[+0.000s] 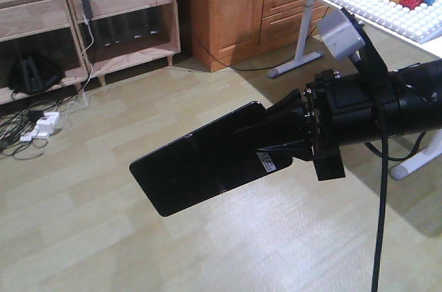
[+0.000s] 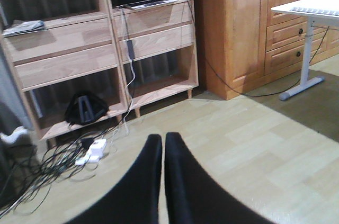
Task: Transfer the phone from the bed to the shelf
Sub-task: 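Hold the phone while the base drives up to the wooden shelf unit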
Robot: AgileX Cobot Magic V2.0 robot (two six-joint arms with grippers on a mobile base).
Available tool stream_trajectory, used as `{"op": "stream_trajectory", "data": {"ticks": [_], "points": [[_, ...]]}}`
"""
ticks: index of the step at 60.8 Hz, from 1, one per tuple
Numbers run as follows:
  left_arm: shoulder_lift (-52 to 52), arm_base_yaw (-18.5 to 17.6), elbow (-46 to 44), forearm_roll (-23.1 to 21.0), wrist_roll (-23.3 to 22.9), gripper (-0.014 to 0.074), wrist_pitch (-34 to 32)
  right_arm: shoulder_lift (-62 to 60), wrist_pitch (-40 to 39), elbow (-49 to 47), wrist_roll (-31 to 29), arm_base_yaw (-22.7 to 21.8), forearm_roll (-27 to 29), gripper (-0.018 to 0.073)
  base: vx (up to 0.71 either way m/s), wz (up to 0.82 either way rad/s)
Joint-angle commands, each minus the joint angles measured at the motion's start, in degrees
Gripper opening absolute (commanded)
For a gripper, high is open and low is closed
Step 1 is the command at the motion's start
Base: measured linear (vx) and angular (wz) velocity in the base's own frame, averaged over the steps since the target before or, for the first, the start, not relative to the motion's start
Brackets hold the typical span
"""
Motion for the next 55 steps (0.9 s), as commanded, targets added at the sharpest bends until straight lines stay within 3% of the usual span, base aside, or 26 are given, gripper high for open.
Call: {"op": "stream_trajectory", "data": {"ticks": [1,55], "points": [[-0.4,0.1,-1.3,-0.5,-0.3,0.0001,-4.1,-1.9,4.0,-1.4,0.1,-0.2,5.3,-0.0002,0.53,-0.1],[-0.4,0.1,-1.3,-0.5,-0.3,0.0001,-4.1,-1.9,4.0,-1.4,0.1,-0.2,5.3,-0.0002,0.52,0.0]]}}
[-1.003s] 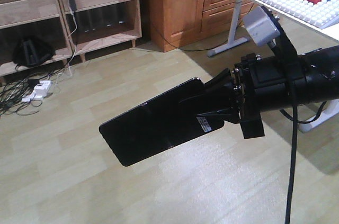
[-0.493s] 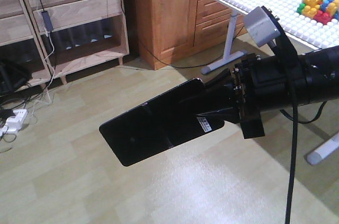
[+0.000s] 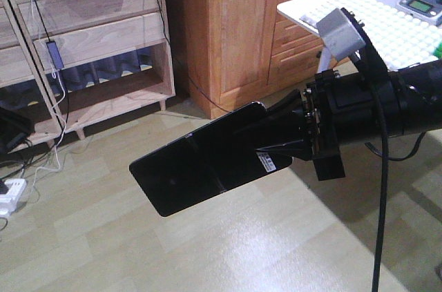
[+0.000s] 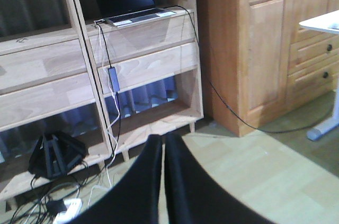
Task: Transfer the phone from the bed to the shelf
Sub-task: 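Hold the phone while the base drives up to the wooden shelf unit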
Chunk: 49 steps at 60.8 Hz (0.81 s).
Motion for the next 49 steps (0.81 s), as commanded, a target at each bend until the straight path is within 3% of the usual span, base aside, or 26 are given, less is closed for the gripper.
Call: {"op": "stream_trajectory", "data": {"ticks": [1,49], "points": [[-0.4,0.1,-1.3,-0.5,-0.3,0.0001,-4.1,-1.9,4.0,-1.4,0.1,-0.2,5.3,-0.0002,0.51,0.09],[-0.4,0.1,-1.3,-0.5,-0.3,0.0001,-4.1,-1.9,3.9,-1.4,0.1,-0.2,5.2,-0.0002,0.47,0.12]]}}
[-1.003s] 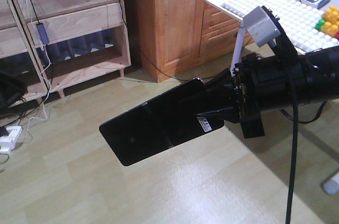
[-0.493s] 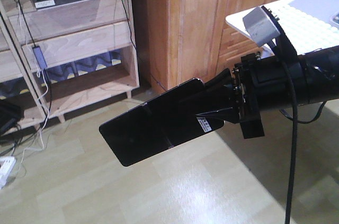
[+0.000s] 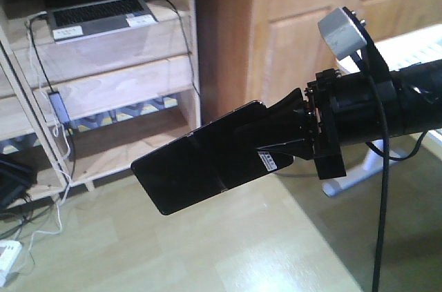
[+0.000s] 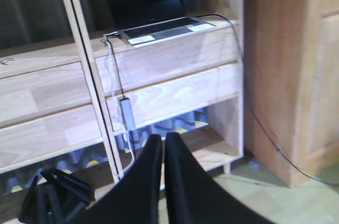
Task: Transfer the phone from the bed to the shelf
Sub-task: 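Hold the phone while the base drives up to the wooden shelf unit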
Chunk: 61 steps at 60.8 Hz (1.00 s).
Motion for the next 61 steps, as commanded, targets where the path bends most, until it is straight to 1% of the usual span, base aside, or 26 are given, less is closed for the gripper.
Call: {"op": "stream_trajectory", "data": {"ticks": [1,38,61], "points": [[-0.4,0.1,-1.3,-0.5,-0.3,0.0001,-4.1,-1.9,4.0,-1.4,0.1,-0.2,5.2,-0.0002,0.46,0.26],[-0.4,0.1,-1.3,-0.5,-0.3,0.0001,-4.1,-1.9,3.9,-1.4,0.1,-0.2,5.2,-0.0002,0.46,0.33],[-0.4,0.1,-1.3,-0.5,-0.3,0.0001,-4.1,-1.9,3.9,-1.4,0.1,-0.2,5.2,-0.0002,0.42,0.16]]}}
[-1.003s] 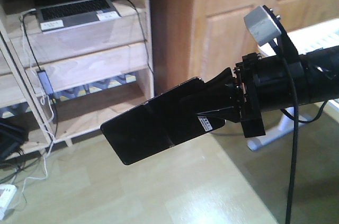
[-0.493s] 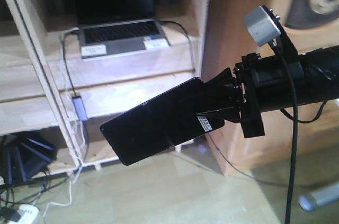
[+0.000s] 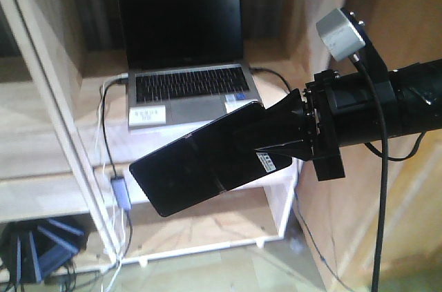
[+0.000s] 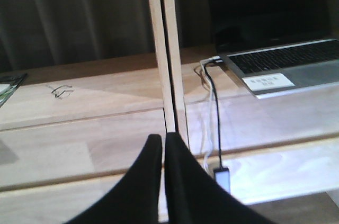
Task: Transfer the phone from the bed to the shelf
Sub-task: 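Hold the phone while the base drives up to the wooden shelf unit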
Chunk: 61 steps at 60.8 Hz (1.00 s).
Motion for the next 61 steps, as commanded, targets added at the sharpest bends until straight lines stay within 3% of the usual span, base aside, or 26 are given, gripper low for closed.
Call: {"op": "stream_trajectory", "data": {"ticks": [1,61], "points": [[-0.4,0.1,-1.3,-0.5,-0.3,0.0001,-4.1,-1.9,3.9,-1.4,0.1,-0.2,5.2,-0.0002,0.38,0.09],[-0.4,0.1,-1.3,-0.5,-0.3,0.0001,-4.1,-1.9,3.9,-1.4,0.1,-0.2,5.2,-0.0002,0.24,0.14]]}}
